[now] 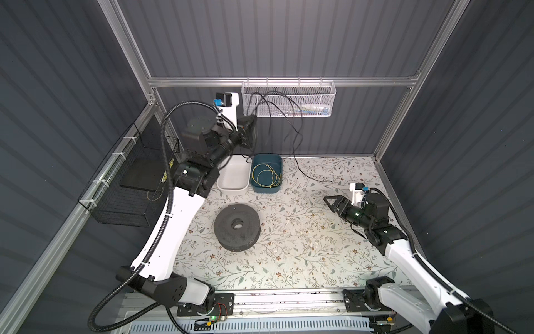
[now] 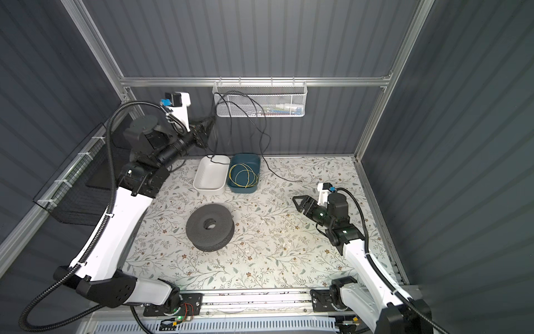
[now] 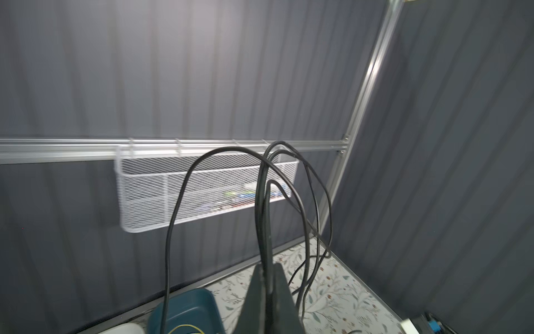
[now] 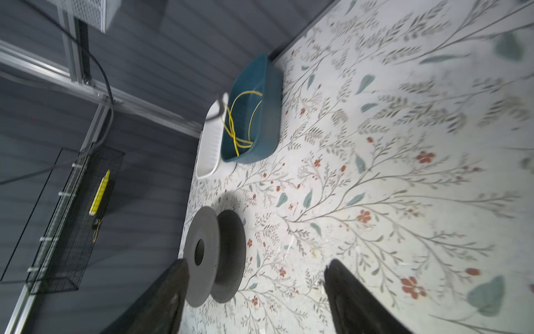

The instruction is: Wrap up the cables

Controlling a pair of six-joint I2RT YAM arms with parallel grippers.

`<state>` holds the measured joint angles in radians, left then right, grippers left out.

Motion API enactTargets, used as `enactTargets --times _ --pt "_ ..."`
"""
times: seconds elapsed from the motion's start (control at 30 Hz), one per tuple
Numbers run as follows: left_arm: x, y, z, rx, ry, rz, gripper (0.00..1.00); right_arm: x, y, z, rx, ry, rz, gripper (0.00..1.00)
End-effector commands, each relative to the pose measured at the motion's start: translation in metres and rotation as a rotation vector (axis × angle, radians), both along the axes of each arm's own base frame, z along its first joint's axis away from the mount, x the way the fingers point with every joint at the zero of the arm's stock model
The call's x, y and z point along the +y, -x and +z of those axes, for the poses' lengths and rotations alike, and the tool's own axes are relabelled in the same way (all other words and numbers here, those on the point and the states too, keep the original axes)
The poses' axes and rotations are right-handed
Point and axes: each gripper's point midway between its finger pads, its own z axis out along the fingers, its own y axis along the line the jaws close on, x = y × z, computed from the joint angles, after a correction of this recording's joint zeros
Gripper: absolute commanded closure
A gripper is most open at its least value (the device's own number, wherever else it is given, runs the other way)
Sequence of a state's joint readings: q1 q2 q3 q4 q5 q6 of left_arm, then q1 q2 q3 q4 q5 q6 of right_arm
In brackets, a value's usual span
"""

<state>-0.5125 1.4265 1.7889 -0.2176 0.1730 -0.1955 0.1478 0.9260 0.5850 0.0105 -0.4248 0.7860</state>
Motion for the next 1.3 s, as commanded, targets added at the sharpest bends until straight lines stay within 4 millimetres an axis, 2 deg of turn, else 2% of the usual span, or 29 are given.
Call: enactTargets --times 0.0,0.1,0.2,0.27,0.3,0.37,0.47,0.5,0.53,0.57,0.6,0.67,0.7,0.73,0.83,0.87,0.93,1.1,1.13,1.27 --pt "-0.066 0.023 -0.045 0.079 -0.005 -0.191 1.00 -0.041 0.004 0.002 0.030 0.075 -0.136 0.23" --pt "-0.113 0.036 -0.105 0.183 -0.029 -0.257 1.00 -0.085 0.011 0.000 0.071 0.127 -0.290 0.20" --pt "-0.147 0.038 -0.166 0.290 -0.081 -0.236 1.00 -0.119 0.023 -0.001 0.112 0.182 -0.409 0.17" --pt "-0.166 0.041 -0.202 0.339 -0.120 -0.212 1.00 -0.134 0.029 -0.006 0.159 0.254 -0.461 0.14" --pt "-0.171 0.040 -0.222 0.362 -0.174 -0.181 1.00 -0.139 0.030 -0.005 0.170 0.278 -0.470 0.13" --pt "-0.177 0.034 -0.250 0.400 -0.214 -0.139 1.00 -0.144 0.030 -0.004 0.183 0.294 -0.477 0.13" --pt "-0.175 0.023 -0.275 0.433 -0.254 -0.074 0.98 -0.147 0.024 -0.004 0.198 0.276 -0.476 0.12" --pt "-0.176 0.021 -0.281 0.433 -0.266 -0.067 0.86 -0.145 0.021 -0.004 0.197 0.254 -0.463 0.12" --pt "-0.176 0.020 -0.284 0.433 -0.277 -0.065 0.81 -0.142 0.017 -0.005 0.197 0.234 -0.446 0.12" --pt "-0.177 0.020 -0.287 0.434 -0.290 -0.067 0.70 -0.137 0.014 -0.006 0.196 0.214 -0.422 0.12" --pt "-0.174 0.020 -0.289 0.436 -0.316 -0.058 0.55 -0.133 0.011 -0.008 0.204 0.193 -0.398 0.13" --pt "-0.168 0.022 -0.288 0.428 -0.349 -0.050 0.35 -0.121 0.006 -0.010 0.206 0.147 -0.332 0.14" --pt "-0.165 0.024 -0.284 0.418 -0.358 -0.056 0.20 -0.117 0.004 -0.011 0.208 0.132 -0.311 0.15" --pt "-0.163 0.028 -0.279 0.400 -0.369 -0.071 0.16 -0.114 0.003 -0.013 0.214 0.120 -0.296 0.16" --pt "-0.147 0.033 -0.255 0.334 -0.394 -0.053 0.13 -0.103 0.001 -0.018 0.230 0.094 -0.251 0.19" --pt "-0.136 0.035 -0.265 0.342 -0.425 -0.028 0.12 -0.098 0.002 -0.021 0.239 0.093 -0.236 0.19" --pt "-0.124 0.035 -0.269 0.342 -0.451 0.003 0.11 -0.085 0.004 -0.031 0.272 0.092 -0.199 0.20" --pt "-0.087 0.035 -0.300 0.429 -0.437 0.112 0.11 -0.026 -0.004 -0.053 0.296 0.111 -0.028 0.26" --pt "-0.079 0.034 -0.307 0.455 -0.423 0.133 0.11 -0.016 -0.006 -0.063 0.321 0.109 0.000 0.27" --pt "-0.045 0.033 -0.332 0.552 -0.375 0.210 0.13 0.019 -0.015 -0.086 0.375 0.099 0.100 0.44"
